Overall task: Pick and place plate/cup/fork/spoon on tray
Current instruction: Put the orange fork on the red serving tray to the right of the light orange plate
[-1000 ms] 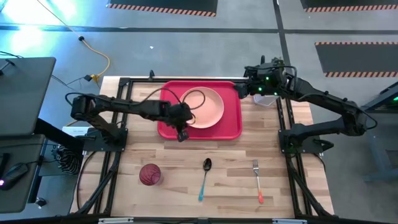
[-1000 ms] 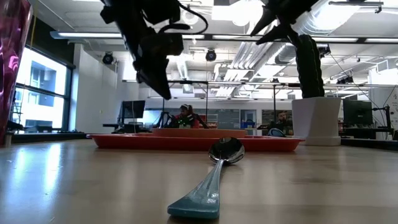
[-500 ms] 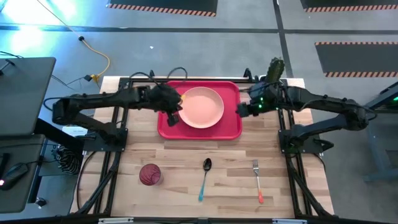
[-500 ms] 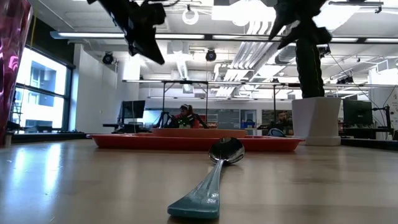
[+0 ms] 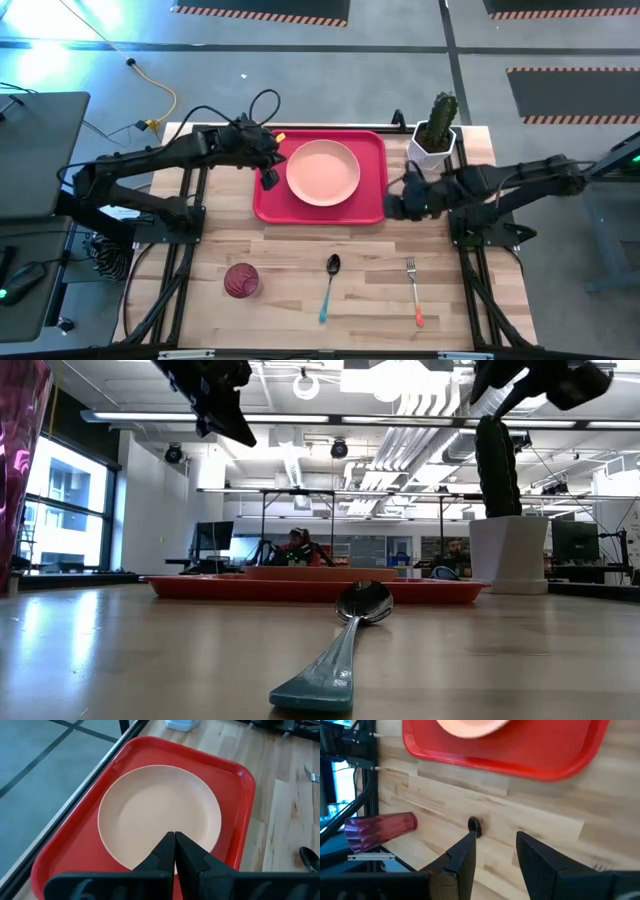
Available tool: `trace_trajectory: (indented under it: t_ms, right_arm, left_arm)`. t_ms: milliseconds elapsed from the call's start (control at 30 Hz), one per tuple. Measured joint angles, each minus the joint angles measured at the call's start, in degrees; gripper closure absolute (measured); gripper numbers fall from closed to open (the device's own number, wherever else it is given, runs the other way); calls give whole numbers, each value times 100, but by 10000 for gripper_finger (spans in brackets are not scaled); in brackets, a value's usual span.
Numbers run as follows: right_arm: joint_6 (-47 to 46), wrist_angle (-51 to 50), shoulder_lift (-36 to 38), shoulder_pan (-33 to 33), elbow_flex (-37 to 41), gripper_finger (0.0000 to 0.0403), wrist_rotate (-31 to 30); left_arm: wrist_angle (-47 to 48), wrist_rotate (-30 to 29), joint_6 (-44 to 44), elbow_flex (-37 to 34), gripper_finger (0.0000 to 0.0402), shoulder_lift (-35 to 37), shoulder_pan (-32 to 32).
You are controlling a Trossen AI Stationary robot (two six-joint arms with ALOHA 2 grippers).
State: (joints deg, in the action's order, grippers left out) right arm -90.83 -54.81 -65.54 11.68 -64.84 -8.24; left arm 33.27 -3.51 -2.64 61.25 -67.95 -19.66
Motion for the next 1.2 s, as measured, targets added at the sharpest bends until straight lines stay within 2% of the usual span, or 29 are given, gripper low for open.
trace_trajectory:
  t_ms: [433,700,900,1067,1200]
  right_arm:
    - [-1487,-24,-1187,1487,4,272,-163]
    - [-2613,-27,-1741,2175,7,272,228]
    - [-3301,-164,-1997,2627,7,272,283]
    - [-3710,-430,-2154,2926,7,272,334]
    - [-3789,-641,-2324,3072,7,272,755]
  left_arm:
    - [20,82,335,-2,401,41,15]
    - [262,96,335,-2,401,38,17]
    - [362,140,216,-2,401,38,17]
    - [362,315,98,-2,401,38,17]
    - [362,350,-145,-2,401,38,17]
